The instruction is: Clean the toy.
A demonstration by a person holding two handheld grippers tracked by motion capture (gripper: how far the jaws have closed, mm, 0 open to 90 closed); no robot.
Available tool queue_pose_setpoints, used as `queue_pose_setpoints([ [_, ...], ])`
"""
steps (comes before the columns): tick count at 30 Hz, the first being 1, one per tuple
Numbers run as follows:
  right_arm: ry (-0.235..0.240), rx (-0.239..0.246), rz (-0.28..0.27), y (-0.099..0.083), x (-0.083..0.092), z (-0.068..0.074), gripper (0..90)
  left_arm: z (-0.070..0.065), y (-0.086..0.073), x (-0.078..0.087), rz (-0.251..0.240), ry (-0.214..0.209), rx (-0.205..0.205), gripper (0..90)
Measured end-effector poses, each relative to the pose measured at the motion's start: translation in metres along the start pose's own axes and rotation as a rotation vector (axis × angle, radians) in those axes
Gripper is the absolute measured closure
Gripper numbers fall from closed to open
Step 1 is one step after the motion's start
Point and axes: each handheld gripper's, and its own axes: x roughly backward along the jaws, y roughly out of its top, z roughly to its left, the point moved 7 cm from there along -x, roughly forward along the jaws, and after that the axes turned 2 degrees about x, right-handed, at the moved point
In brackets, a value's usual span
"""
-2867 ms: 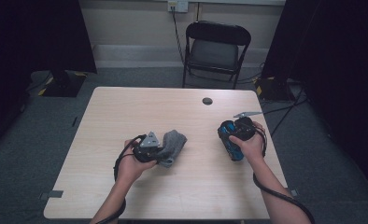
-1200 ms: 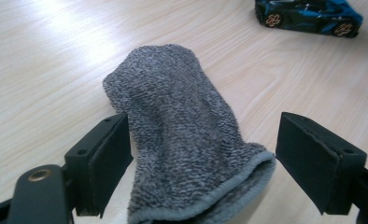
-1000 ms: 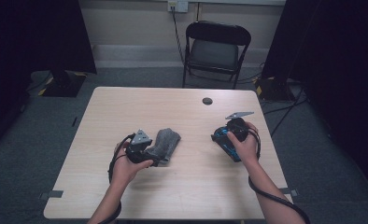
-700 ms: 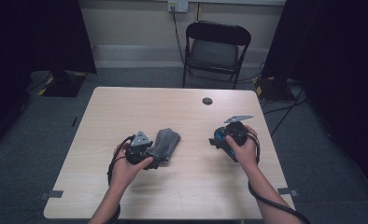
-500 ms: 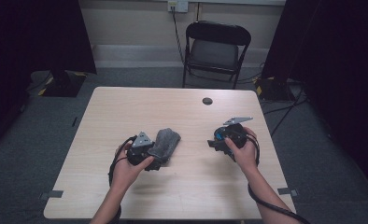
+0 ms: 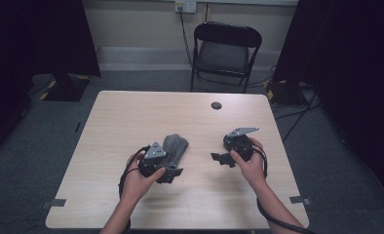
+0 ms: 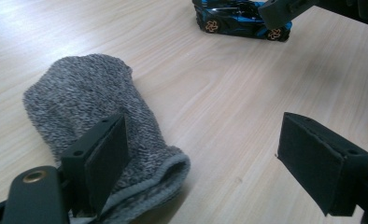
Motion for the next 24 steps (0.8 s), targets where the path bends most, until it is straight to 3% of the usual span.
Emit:
queue_pose_setpoints([
  [6,0.037,0.029,-0.004,-0.002,-0.001,0.014,14.8,-0.008,-0.005,-0.005,0.009,-0.018,0.005,16.1],
  [24,0.074,0.079,0.008,-0.013,-0.005,0.039,15.0,-0.031,-0.014,-0.015,0.031,-0.071,-0.025,16.1],
])
